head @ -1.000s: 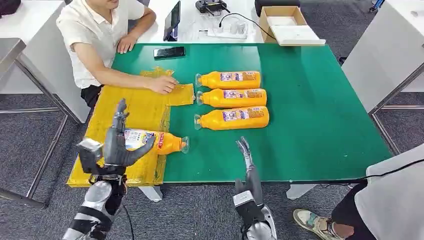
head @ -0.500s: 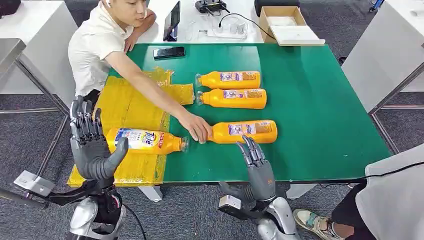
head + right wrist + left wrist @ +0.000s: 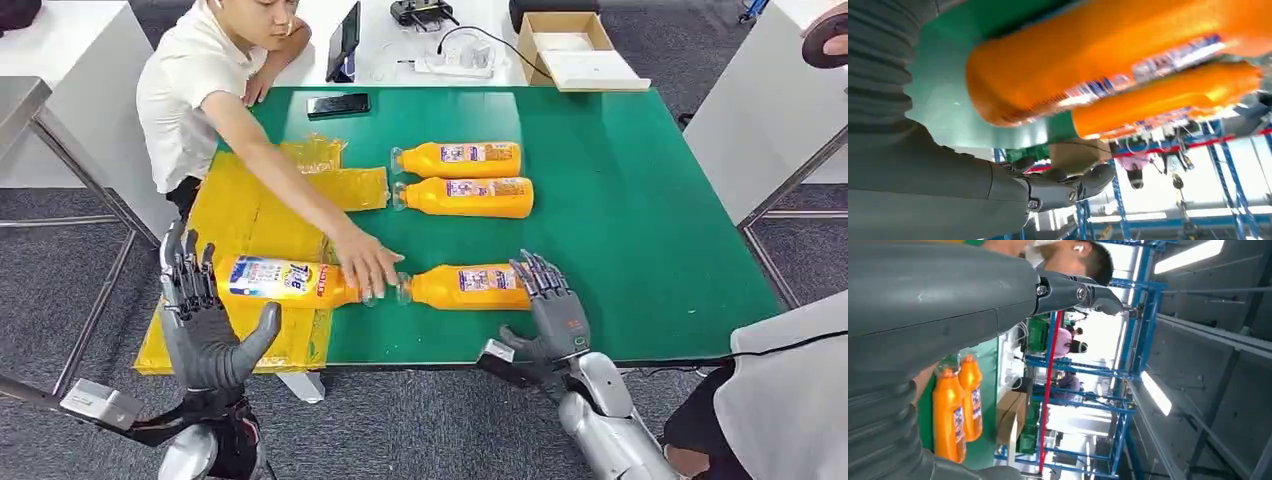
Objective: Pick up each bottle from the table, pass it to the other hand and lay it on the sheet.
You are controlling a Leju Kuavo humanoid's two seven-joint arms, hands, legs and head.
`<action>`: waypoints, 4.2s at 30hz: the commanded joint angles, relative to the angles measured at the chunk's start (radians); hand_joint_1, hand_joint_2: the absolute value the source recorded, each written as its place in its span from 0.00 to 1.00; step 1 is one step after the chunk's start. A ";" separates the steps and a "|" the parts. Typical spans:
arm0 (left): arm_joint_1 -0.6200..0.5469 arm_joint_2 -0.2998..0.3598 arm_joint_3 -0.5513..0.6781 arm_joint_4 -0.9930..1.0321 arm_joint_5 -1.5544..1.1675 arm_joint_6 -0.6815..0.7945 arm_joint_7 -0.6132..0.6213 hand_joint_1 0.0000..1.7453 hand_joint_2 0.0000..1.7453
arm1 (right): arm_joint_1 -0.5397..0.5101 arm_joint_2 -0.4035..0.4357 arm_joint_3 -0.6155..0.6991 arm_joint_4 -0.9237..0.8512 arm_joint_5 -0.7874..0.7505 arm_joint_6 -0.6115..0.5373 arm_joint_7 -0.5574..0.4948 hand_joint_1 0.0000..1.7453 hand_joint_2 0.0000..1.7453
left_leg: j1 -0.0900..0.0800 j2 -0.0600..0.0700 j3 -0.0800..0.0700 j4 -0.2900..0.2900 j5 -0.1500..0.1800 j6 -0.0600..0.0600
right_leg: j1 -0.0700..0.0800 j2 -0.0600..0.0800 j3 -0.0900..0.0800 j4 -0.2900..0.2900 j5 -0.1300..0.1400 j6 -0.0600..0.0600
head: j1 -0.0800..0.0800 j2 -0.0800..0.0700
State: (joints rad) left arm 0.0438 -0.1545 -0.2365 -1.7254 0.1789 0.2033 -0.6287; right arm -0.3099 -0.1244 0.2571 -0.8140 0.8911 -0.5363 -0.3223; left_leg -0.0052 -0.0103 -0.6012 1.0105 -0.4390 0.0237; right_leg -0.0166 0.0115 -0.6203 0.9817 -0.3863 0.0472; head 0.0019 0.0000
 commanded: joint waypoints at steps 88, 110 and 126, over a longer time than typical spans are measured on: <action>0.058 0.106 -0.263 0.185 0.114 -0.048 0.196 0.00 1.00 | 0.070 0.159 0.060 -0.293 -0.589 0.407 -0.193 1.00 1.00 | 0.000 0.001 0.004 -0.001 -0.003 -0.001 | 0.000 0.001 0.004 -0.002 -0.002 -0.001 | 0.000 0.000; 0.015 0.007 -0.205 0.164 0.253 -0.121 0.234 0.00 1.00 | 0.023 0.268 0.439 -0.054 -0.487 0.443 -0.218 1.00 1.00 | 0.002 0.000 0.005 -0.001 -0.003 -0.002 | 0.002 0.000 0.005 -0.002 -0.004 -0.001 | 0.000 0.000; 0.025 -0.017 -0.163 0.135 0.474 -0.349 0.259 1.00 1.00 | 0.002 0.291 0.435 0.037 -0.583 0.527 -0.234 0.00 0.00 | 0.002 -0.001 0.003 0.000 -0.003 -0.001 | 0.001 -0.001 0.003 -0.001 -0.003 0.000 | 0.000 0.000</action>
State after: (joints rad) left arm 0.1071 -0.1362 -0.3926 -1.5785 0.6278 -0.1041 -0.3777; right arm -0.2932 0.1587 0.6336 -0.8938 0.3098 -0.0443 -0.5562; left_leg -0.0046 -0.0099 -0.6003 1.0103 -0.4409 0.0236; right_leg -0.0164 0.0124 -0.6198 0.9809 -0.3886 0.0484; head 0.0019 -0.0004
